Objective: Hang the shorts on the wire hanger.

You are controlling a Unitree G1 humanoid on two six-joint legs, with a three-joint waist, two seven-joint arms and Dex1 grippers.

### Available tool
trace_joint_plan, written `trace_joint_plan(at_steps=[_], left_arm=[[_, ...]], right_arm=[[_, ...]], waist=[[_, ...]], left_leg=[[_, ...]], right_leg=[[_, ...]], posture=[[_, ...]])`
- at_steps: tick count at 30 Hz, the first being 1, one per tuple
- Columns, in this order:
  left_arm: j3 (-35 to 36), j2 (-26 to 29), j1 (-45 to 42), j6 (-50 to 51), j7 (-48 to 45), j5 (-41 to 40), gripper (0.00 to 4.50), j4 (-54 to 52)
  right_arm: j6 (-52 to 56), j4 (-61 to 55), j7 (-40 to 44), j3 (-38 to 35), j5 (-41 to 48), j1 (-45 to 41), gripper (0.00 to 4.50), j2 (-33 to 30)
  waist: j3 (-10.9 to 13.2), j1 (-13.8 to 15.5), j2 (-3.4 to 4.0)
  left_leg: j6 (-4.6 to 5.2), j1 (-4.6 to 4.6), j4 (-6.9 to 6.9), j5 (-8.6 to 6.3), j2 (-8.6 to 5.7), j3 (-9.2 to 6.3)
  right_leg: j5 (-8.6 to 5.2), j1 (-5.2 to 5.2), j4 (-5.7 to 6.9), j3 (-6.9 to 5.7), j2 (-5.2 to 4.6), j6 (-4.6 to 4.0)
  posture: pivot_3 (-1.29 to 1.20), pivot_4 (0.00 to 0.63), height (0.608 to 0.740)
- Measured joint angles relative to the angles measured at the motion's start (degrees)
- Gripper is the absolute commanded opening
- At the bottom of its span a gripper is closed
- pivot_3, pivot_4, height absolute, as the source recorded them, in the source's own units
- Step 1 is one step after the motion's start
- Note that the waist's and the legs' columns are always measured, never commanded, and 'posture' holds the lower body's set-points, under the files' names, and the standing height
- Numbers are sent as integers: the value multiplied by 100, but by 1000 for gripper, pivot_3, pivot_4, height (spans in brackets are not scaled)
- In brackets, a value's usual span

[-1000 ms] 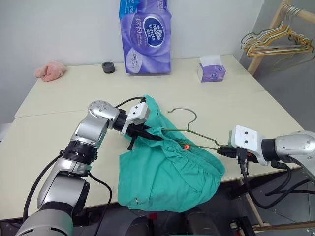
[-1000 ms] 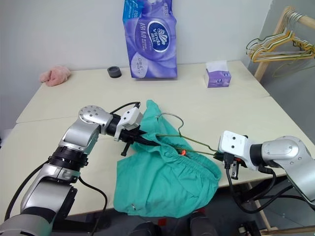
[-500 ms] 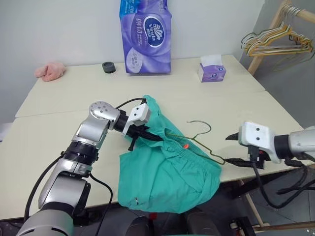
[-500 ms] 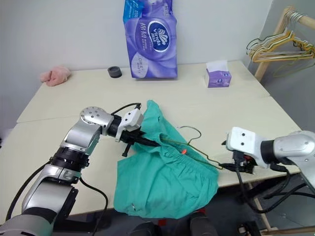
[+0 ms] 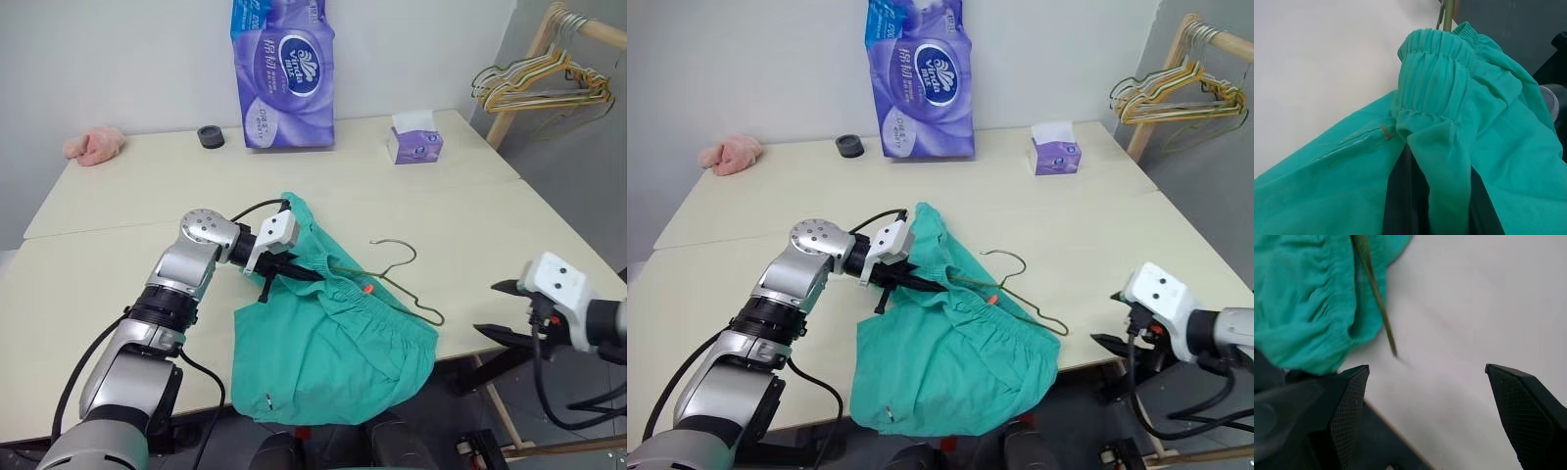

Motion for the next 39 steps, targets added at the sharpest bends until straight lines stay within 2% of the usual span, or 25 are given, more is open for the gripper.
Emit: trace_joint_plan(at_steps=[3, 8, 19, 22, 32, 39], left_arm=[[-1, -25, -57, -11, -25, 8, 0, 71], [-1, -48, -64, -5, -22, 8, 0, 93], [1, -53, -54, 102, 24, -9, 0, -83], [5, -58, -51, 143, 44, -31, 0, -112], [17, -73, -45, 279, 123, -124, 0, -248], [176, -46, -39, 89, 382, -95, 0, -273]], right_arm=[[66, 137, -225, 652, 11, -307, 4044, 222], [-69, 657, -224, 1389, -156, -687, 4044, 190], [-610, 1693, 5, 2480, -591, -1476, 4044, 291], [-675, 1962, 87, 2716, -666, -1703, 3429, 353], [-810, 2574, 250, 3240, -956, -2188, 41, 691], [-517, 2472, 327, 3171, -823, -2239, 41, 796]], waist=[[0, -14, 0], [0, -31, 0], [0, -62, 0], [-1, -61, 0], [-1, -59, 1], [-3, -62, 4]], left_leg=[[0, -3, 1, 0, -1, -1], [0, -2, 3, 0, -2, -3], [0, -2, 3, 0, -1, -5], [0, -3, 4, 0, -2, -6], [0, -5, 6, 0, -2, -8], [-1, -8, 10, 0, -2, -14]], right_leg=[[0, -1, 0, 0, -1, 0], [0, -2, 1, -2, -1, -1], [-1, -3, 3, -2, -2, -1], [-1, -4, 4, -3, -3, -1], [0, -6, 8, -2, -6, -2], [0, -8, 9, 0, -9, -2]], posture=[[-247, 77, 740], [-232, 76, 740], [-227, 73, 740], [-225, 72, 740], [-219, 65, 740], [-218, 62, 740]])
